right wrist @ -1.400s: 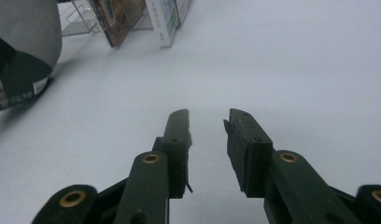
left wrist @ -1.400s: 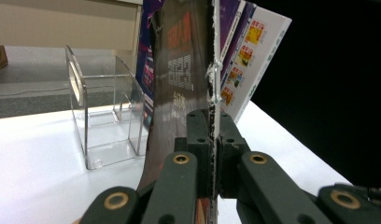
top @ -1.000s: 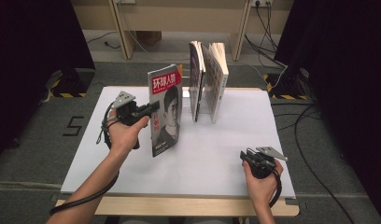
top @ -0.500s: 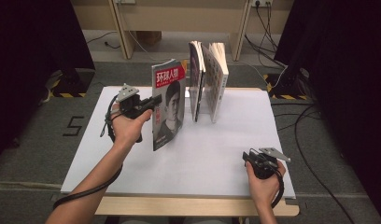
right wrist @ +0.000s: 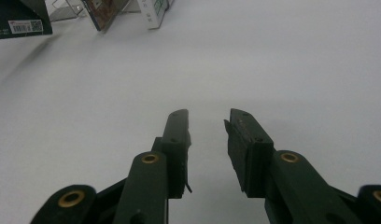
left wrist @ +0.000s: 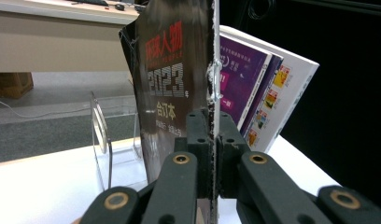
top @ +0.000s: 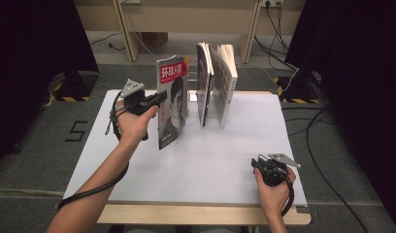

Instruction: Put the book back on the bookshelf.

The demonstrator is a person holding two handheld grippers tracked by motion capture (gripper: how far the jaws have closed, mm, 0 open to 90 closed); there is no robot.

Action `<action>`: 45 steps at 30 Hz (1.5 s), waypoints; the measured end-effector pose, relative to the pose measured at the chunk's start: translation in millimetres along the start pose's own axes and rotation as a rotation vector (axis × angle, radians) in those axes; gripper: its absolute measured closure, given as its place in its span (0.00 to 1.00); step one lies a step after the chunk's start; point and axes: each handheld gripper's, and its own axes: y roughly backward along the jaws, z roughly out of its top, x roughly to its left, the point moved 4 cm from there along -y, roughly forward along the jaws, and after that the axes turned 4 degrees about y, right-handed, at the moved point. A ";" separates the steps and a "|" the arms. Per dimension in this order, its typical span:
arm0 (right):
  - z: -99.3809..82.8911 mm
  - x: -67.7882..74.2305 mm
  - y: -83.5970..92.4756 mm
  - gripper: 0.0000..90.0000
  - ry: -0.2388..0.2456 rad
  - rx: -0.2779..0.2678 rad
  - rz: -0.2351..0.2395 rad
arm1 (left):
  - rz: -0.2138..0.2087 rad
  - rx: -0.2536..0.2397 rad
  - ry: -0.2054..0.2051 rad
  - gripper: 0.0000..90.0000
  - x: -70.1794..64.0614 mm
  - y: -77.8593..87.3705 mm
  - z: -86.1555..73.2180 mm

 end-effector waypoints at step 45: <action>-3.4 -0.8 0.1 0.76 -0.002 0.013 -0.008 | 0.095 -0.091 -0.013 0.96 30.5 -55.9 31.0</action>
